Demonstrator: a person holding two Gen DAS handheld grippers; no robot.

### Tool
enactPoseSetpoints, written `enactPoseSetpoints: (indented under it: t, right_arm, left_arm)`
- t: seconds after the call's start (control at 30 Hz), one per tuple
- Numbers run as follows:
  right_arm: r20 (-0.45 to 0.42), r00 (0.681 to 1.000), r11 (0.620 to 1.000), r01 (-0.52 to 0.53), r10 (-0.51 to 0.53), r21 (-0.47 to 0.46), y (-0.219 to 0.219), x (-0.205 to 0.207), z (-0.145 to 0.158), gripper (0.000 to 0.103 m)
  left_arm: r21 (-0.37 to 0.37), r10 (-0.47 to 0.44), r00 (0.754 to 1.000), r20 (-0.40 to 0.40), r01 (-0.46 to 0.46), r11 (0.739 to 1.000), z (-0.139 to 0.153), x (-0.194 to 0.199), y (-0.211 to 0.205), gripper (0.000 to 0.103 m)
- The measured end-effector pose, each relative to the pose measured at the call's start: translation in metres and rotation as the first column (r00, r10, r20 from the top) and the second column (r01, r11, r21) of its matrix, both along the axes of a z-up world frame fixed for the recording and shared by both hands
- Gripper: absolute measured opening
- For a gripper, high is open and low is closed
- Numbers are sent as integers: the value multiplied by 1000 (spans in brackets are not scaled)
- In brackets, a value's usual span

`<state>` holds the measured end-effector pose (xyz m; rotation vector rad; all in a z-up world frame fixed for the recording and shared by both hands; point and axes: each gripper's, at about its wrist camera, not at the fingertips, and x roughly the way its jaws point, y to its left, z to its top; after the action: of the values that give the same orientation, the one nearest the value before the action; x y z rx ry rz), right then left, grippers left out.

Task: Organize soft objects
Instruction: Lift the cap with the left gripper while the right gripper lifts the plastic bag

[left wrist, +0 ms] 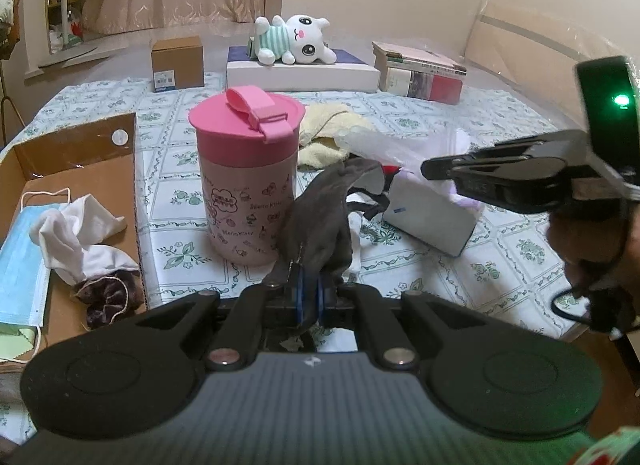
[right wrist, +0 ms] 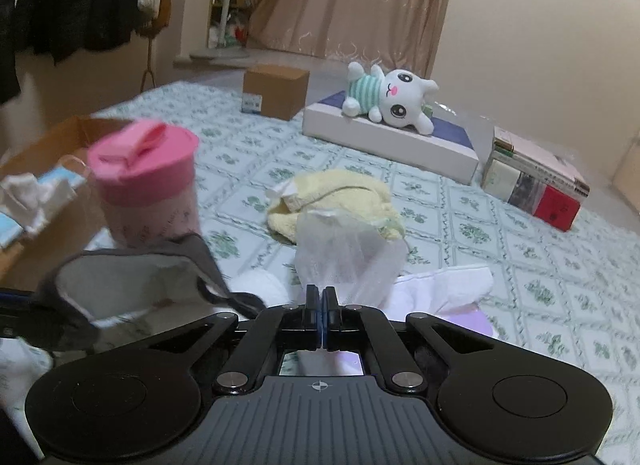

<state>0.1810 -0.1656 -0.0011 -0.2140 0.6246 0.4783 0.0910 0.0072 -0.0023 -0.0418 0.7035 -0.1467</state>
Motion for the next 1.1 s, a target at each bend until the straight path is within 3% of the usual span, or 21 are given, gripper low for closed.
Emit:
enactPoseSetpoints:
  t: [0.2,0.47,0.57,0.63,0.7,0.73,0.9,1.0,1.1]
  right_arm:
    - [-119,992,993,-19,32,114,-9,-36,5,0]
    - [-308,950,995,-27,55,95,-17,-67,-35,0]
    - [-318,947,995,-23,52,95,-21,-69,-40,1]
    - [-302,952,995,-22,52,102,-23,-69,-38,11]
    - [-273,961,993,-22,52,113,-25,-70,-33,54]
    - [-255,966,992,-19,50,121,-27,-71,-31,63]
    - [-220,974,990,-17,48,142,-27,-69,-26,66]
    - [-216,975,990,-21,51,140,-27,-65,-27,66]
    - [-225,973,990,-17,49,140,-29,-60,-30,66]
  left_arm:
    - [-4,6,1000,-1,-6,1000,2,-9,1,6]
    - [7,-3,999,-36,3,1000,-5,-14,0,6]
    - [22,-8,998,-58,9,1000,-12,-14,-1,6]
    - [24,-11,997,-74,13,1000,-16,-13,-1,7]
    - [30,-12,996,-83,14,999,-19,-12,0,10]
    - [34,-10,997,-82,13,999,-20,-13,0,11]
    - [54,-11,997,-83,15,998,-21,-12,5,36]
    - [74,-13,996,-92,20,997,-24,-8,8,60]
    - [71,-35,993,-111,43,997,-30,-1,11,64]
